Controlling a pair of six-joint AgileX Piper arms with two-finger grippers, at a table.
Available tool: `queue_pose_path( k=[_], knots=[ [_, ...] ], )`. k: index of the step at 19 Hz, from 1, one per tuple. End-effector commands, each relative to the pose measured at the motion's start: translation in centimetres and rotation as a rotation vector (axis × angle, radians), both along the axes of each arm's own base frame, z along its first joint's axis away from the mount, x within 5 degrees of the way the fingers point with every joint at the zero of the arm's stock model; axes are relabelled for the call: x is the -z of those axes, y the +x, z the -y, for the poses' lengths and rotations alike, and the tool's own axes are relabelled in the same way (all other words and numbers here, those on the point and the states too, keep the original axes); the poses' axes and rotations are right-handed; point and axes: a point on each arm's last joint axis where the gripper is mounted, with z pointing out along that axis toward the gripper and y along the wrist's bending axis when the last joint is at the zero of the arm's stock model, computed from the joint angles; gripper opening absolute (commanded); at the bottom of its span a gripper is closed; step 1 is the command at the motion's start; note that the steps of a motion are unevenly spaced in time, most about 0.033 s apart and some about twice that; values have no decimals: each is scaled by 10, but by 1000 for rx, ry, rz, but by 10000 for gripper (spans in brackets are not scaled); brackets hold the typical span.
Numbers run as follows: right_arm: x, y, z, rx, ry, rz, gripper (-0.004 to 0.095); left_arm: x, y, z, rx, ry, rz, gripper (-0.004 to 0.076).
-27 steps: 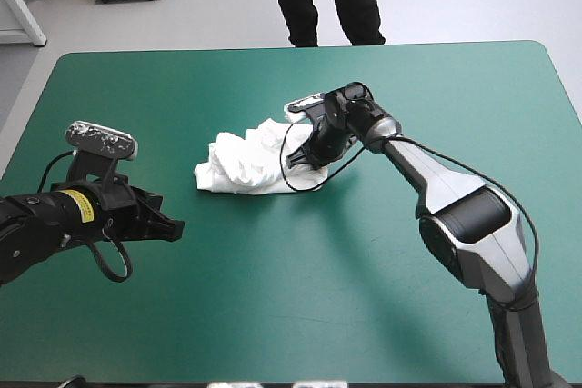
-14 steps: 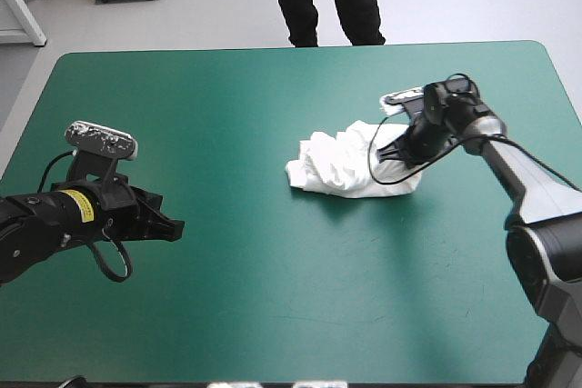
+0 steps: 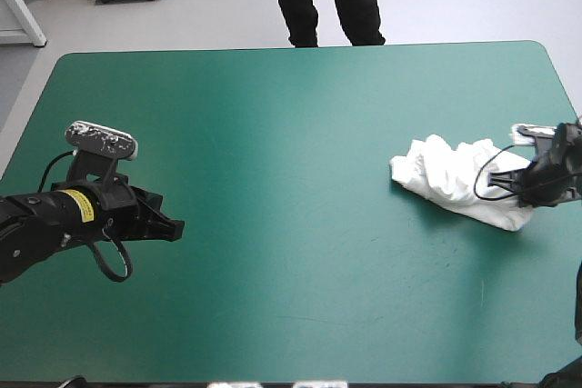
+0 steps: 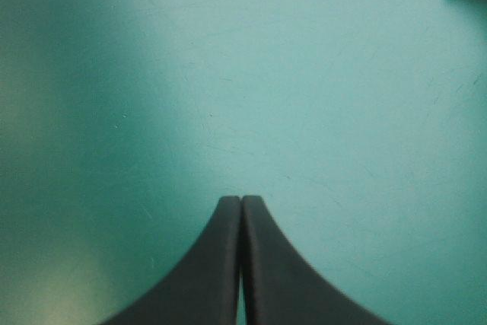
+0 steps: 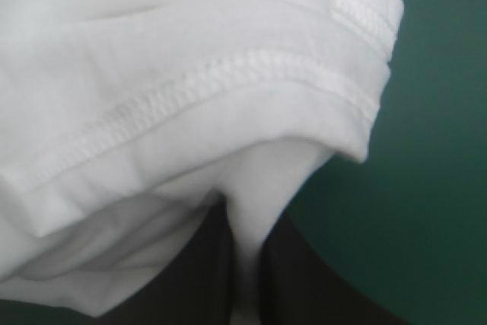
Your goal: Fold the cloth
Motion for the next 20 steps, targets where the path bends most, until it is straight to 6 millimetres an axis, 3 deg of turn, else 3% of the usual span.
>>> queue_pose_path(
  k=[1,5,12,14,15,16,17,19,20],
  knots=[
    [-24,-20,31,101,-53,96,-17,-7,-4,-2,-3,-23,15,-9],
    [-32,-37,54,204,-73,114,-17,-9,-3,-1,-2,-33,31,-9],
    [-36,-41,52,189,-53,118,11,-11,-1,0,-1,-45,61,-9],
    [-33,-41,52,181,-48,88,126,-11,-1,0,0,-48,62,-9],
    [-29,-41,52,181,-37,61,319,-11,-1,0,0,-49,64,-9],
    [-28,-41,52,186,-34,56,413,-11,-1,0,0,-49,64,-9],
    [-27,-41,52,210,-22,57,640,-11,-1,0,0,-49,64,-9],
    [-27,-41,51,222,-1,56,788,-11,-1,0,0,-49,66,-9],
    [-27,-41,50,226,11,53,783,-11,-1,0,0,-49,66,-9]
  ],
)
